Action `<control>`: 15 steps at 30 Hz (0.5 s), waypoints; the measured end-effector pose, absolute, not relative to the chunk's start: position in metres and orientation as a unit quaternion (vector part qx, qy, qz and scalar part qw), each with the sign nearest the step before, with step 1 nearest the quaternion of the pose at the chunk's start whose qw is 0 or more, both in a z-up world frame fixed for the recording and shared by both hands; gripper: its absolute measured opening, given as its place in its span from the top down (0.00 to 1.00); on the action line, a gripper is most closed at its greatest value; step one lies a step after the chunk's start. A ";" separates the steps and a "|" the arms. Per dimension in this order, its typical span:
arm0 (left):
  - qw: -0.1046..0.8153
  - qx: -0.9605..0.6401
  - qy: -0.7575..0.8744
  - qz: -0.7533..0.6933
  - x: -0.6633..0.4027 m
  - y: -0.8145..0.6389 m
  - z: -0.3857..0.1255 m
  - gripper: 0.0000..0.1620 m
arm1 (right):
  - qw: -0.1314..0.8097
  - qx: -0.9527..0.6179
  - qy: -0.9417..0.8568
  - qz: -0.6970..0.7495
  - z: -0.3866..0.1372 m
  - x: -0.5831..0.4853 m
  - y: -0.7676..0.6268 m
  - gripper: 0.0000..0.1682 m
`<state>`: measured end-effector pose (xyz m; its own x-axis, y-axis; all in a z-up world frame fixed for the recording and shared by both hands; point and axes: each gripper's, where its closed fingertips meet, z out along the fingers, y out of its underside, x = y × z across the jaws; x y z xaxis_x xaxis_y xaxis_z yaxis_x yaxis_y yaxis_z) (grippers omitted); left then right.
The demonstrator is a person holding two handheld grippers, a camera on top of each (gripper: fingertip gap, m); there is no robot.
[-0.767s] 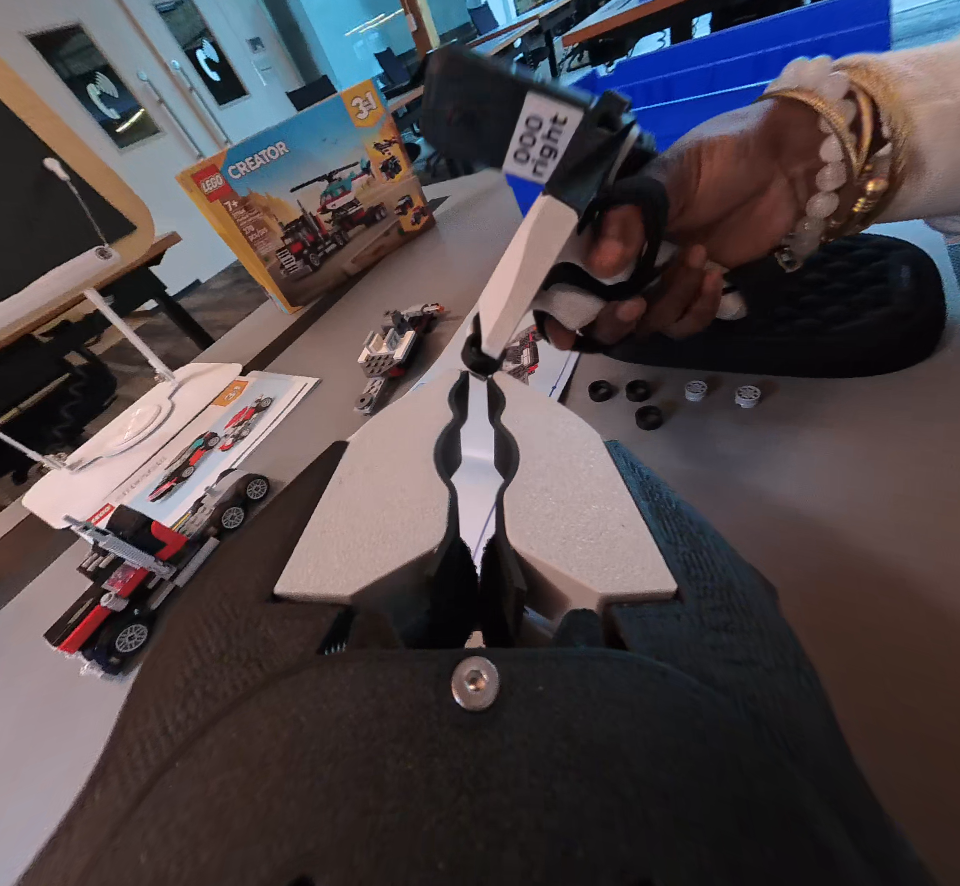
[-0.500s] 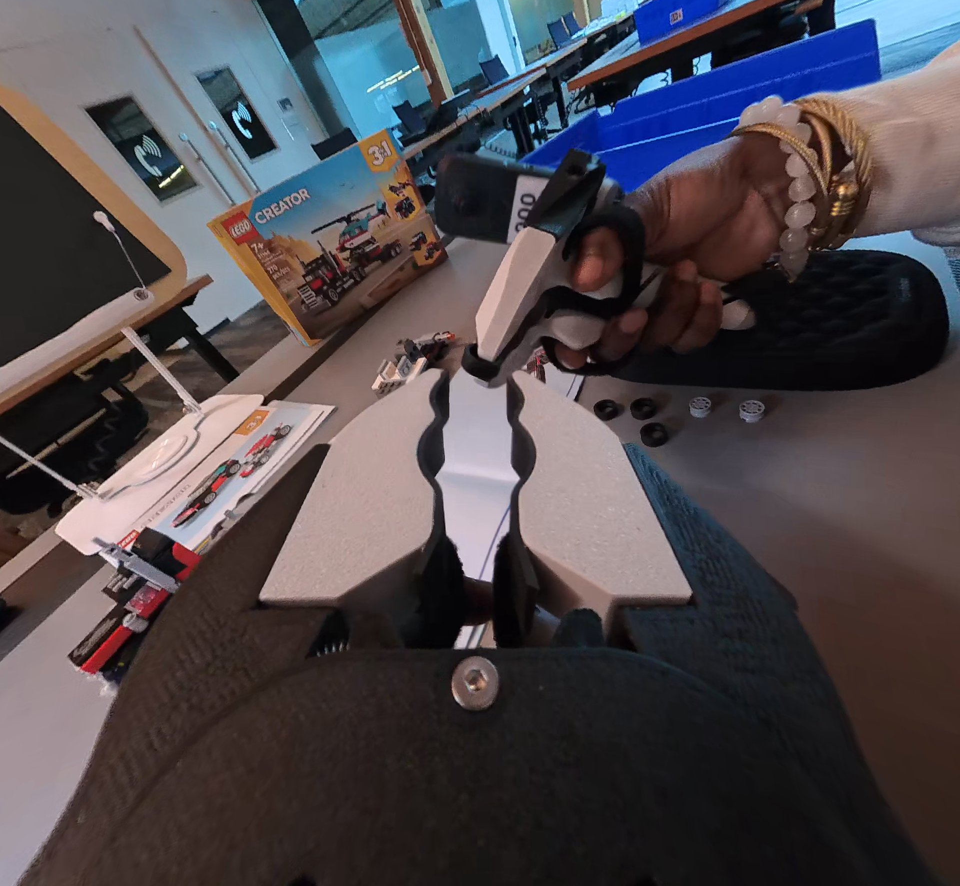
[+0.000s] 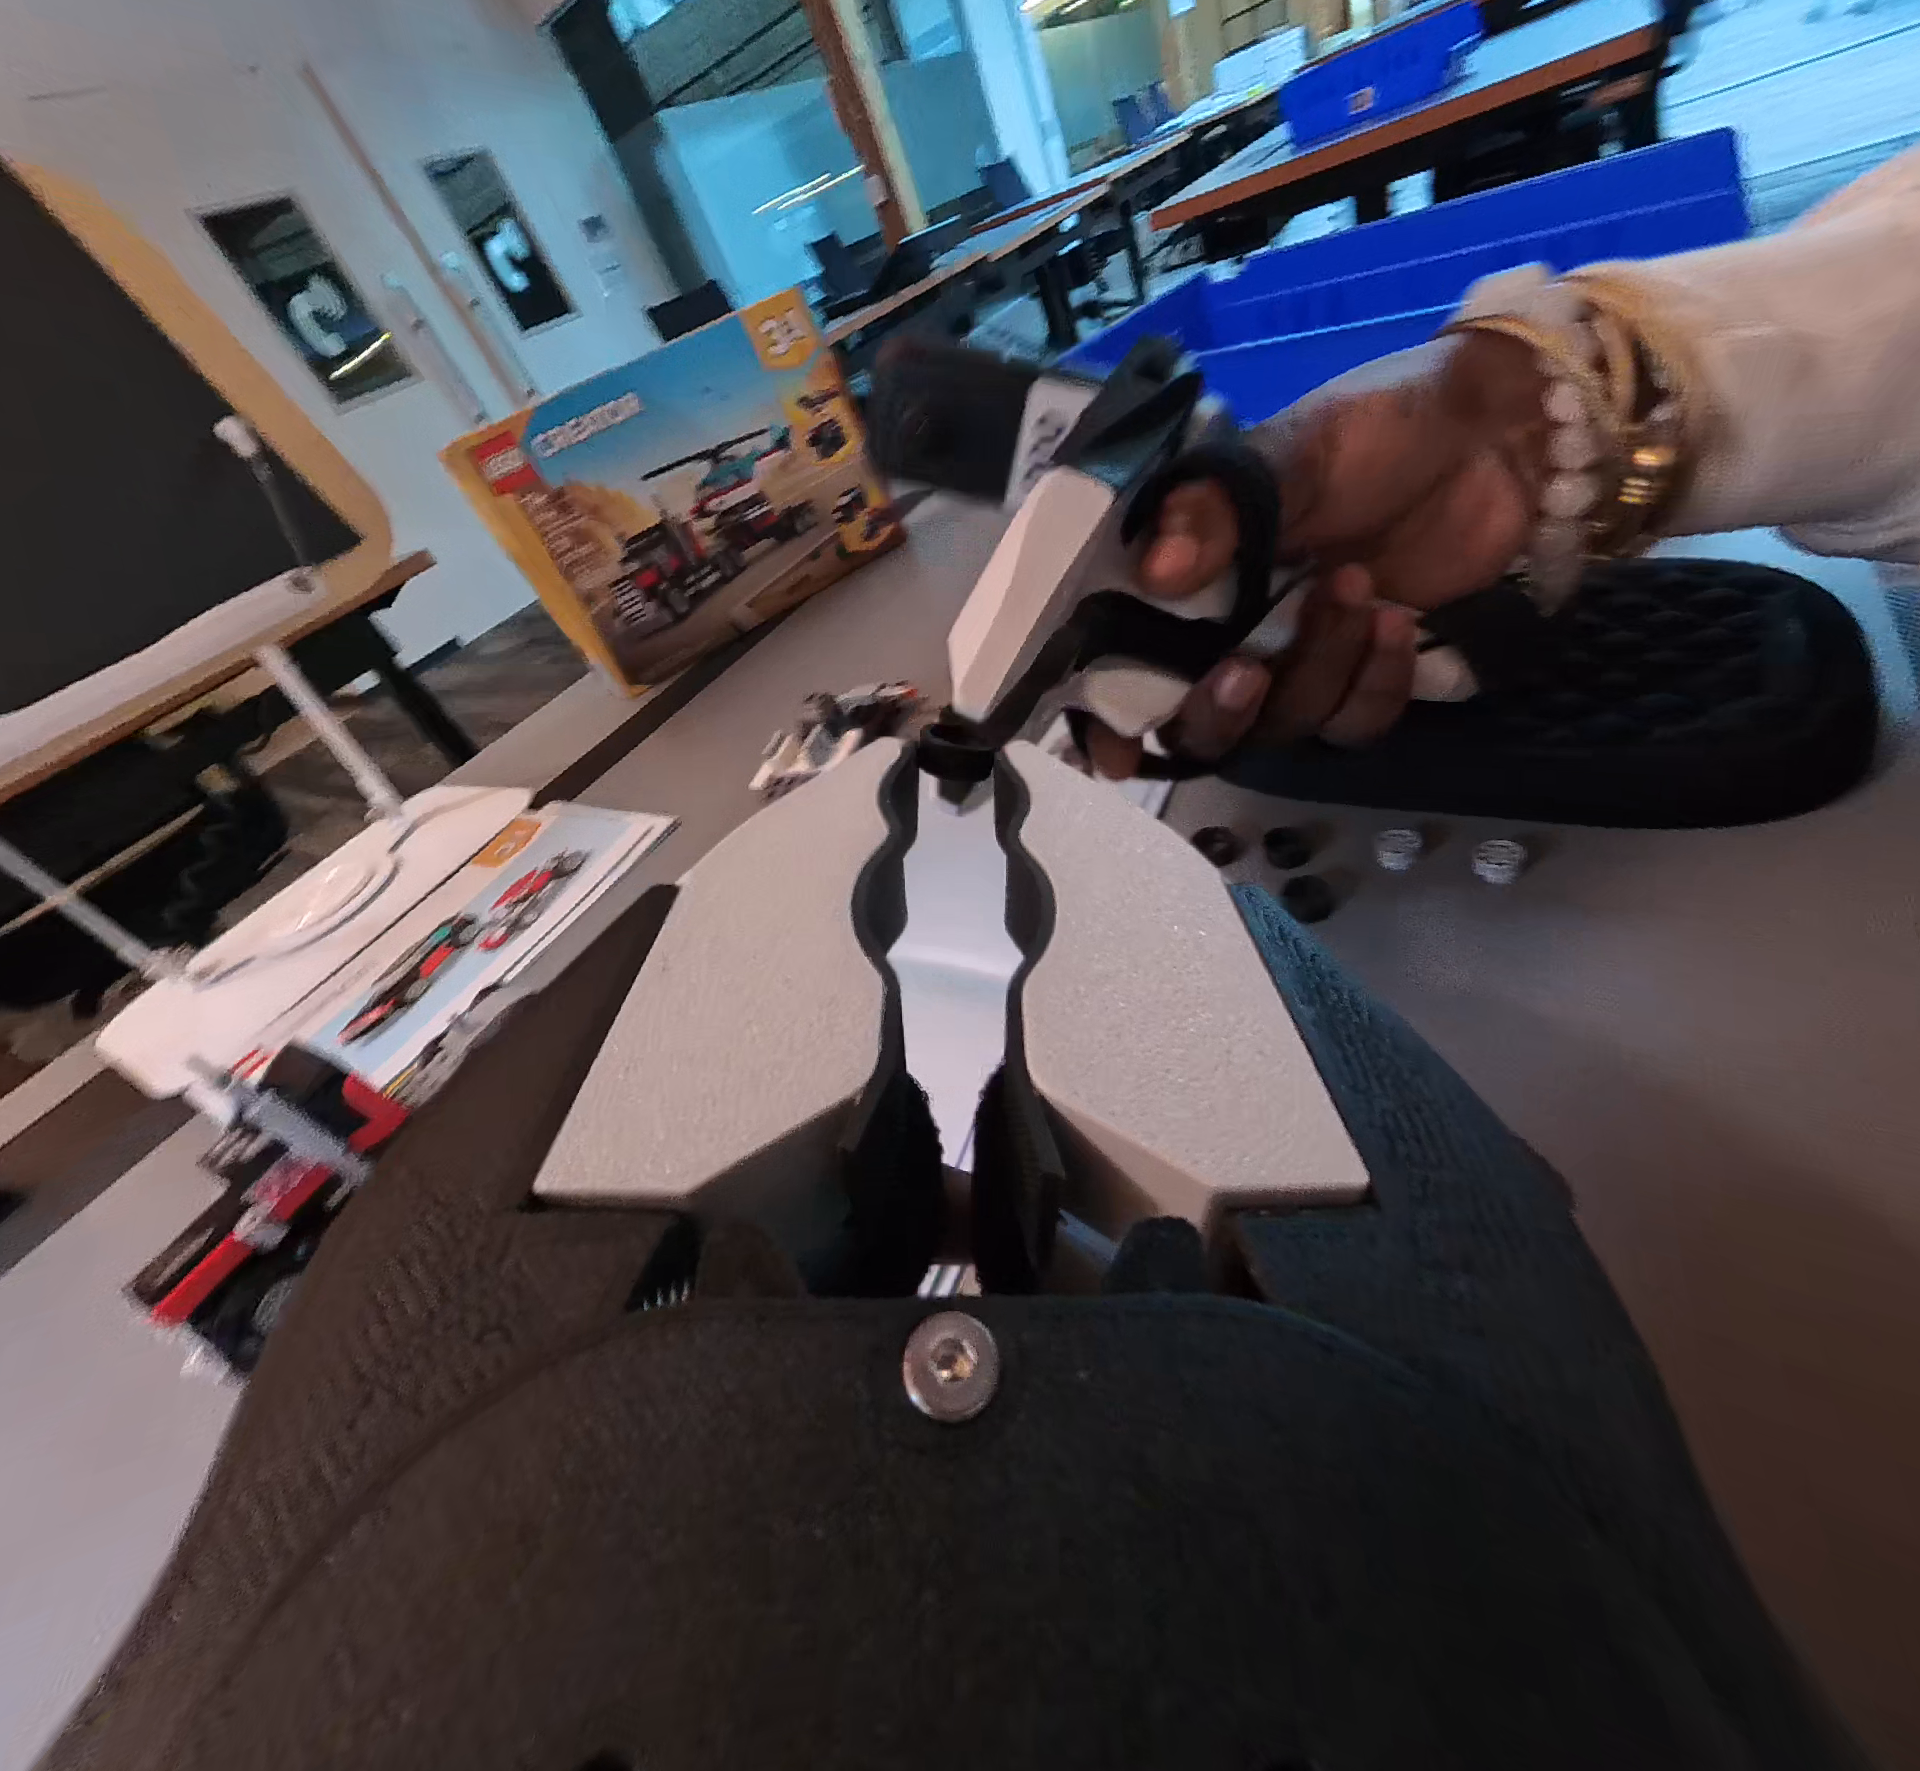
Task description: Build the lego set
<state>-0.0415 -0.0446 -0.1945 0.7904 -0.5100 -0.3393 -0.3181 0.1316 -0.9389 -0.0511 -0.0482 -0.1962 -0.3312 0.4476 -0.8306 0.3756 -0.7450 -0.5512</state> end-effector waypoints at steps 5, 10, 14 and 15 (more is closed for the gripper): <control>0.653 -0.709 0.266 0.017 -0.068 -0.033 -0.207 0.91 | 0.255 -0.608 -0.469 0.588 -0.200 -0.062 -0.031 0.86; 0.629 -0.718 0.285 0.084 -0.071 -0.030 -0.214 0.91 | 0.271 -0.618 -0.496 0.547 -0.207 -0.072 -0.037 0.87; 0.623 -0.714 0.299 0.110 -0.070 -0.030 -0.216 0.91 | 0.243 -0.627 -0.476 0.567 -0.210 -0.073 -0.037 0.88; 0.621 -0.714 0.303 0.115 -0.070 -0.030 -0.216 0.91 | 0.243 -0.629 -0.476 0.564 -0.211 -0.074 -0.037 0.88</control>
